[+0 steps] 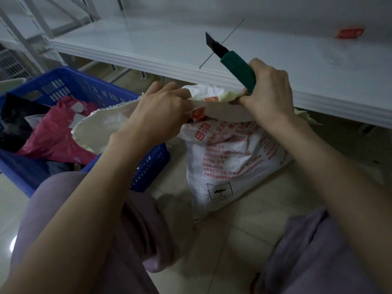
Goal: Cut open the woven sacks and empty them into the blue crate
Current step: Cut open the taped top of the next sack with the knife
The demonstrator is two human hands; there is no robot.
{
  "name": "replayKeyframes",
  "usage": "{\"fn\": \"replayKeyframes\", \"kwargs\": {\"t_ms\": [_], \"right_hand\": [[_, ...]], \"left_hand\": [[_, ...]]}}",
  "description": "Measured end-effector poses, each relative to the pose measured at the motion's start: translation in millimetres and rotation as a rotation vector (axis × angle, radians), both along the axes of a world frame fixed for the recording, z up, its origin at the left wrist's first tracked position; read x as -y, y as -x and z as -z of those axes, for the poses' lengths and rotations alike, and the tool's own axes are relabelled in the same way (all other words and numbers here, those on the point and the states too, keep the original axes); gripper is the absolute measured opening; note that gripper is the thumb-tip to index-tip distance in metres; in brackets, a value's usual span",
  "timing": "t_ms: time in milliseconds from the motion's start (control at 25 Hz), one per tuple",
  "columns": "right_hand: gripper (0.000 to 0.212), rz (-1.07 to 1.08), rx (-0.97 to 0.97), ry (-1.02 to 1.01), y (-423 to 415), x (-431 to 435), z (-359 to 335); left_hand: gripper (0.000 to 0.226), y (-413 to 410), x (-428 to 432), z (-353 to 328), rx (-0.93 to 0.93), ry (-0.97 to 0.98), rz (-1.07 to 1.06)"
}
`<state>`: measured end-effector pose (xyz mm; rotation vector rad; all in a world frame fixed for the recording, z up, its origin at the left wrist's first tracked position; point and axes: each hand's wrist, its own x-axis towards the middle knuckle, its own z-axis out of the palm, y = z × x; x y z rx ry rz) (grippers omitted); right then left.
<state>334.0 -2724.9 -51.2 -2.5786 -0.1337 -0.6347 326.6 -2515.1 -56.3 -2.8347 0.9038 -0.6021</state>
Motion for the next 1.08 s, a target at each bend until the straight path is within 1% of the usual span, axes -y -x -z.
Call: {"fn": "replayKeyframes", "kwargs": {"t_ms": [80, 160, 200, 240, 320, 360, 400, 480, 600, 640, 720, 760, 840, 920, 1000, 1080], "right_hand": [[0.038, -0.065, -0.1, -0.08, 0, 4, -4], [0.043, -0.186, -0.295, -0.133, 5, 10, -9], [0.042, -0.233, -0.368, -0.152, 8, 13, -11], [0.039, -0.256, -0.401, -0.188, 10, 15, -12], [0.034, -0.268, -0.372, -0.302, 9, 14, -12], [0.036, -0.26, -0.347, -0.348, 6, 12, -12], [0.04, -0.243, -0.337, -0.358, 3, 8, -11], [0.045, -0.229, -0.358, -0.27, -2, 0, -8], [0.052, -0.234, -0.491, -0.153, -7, -9, 1], [0.049, -0.229, -0.533, -0.146, -9, -13, 5], [0.034, -0.22, -0.595, -0.22, -13, -21, 11], [0.031, -0.207, -0.603, -0.255, -15, -25, 13], [0.033, -0.15, -0.588, -0.265, -20, -29, 13], [0.032, -0.134, -0.555, -0.345, -24, -31, 8], [0.031, -0.114, -0.426, -0.468, -28, -31, -2], [0.032, -0.077, -0.207, -0.511, -32, -29, -12]], "left_hand": [[0.026, 2, -4, -2, 0.012, 0.018, -0.027], [0.028, 7, -8, 0, 0.026, 0.021, -0.046], [0.028, 8, -10, 1, 0.032, 0.017, -0.054], [0.028, 9, -10, 1, 0.034, 0.019, -0.06], [0.027, 8, -10, 0, 0.036, 0.032, -0.063], [0.026, 7, -9, 0, 0.042, 0.035, -0.056], [0.024, 8, -8, 0, 0.05, 0.031, -0.044], [0.02, 9, -6, 1, 0.072, 0.012, -0.009], [0.018, 12, -4, 1, 0.08, -0.005, 0.008], [0.018, 11, -5, 1, 0.079, -0.01, 0.007], [0.017, 10, -6, 3, 0.079, -0.03, 0.009], [0.017, 10, -6, 5, 0.076, -0.044, 0.006], [0.017, 9, -8, 9, 0.059, -0.053, -0.007], [0.02, 8, -12, 10, 0.032, -0.044, -0.041], [0.024, 7, -14, 11, -0.008, -0.058, -0.066], [0.021, 7, -9, 10, -0.044, -0.045, -0.053]]}}
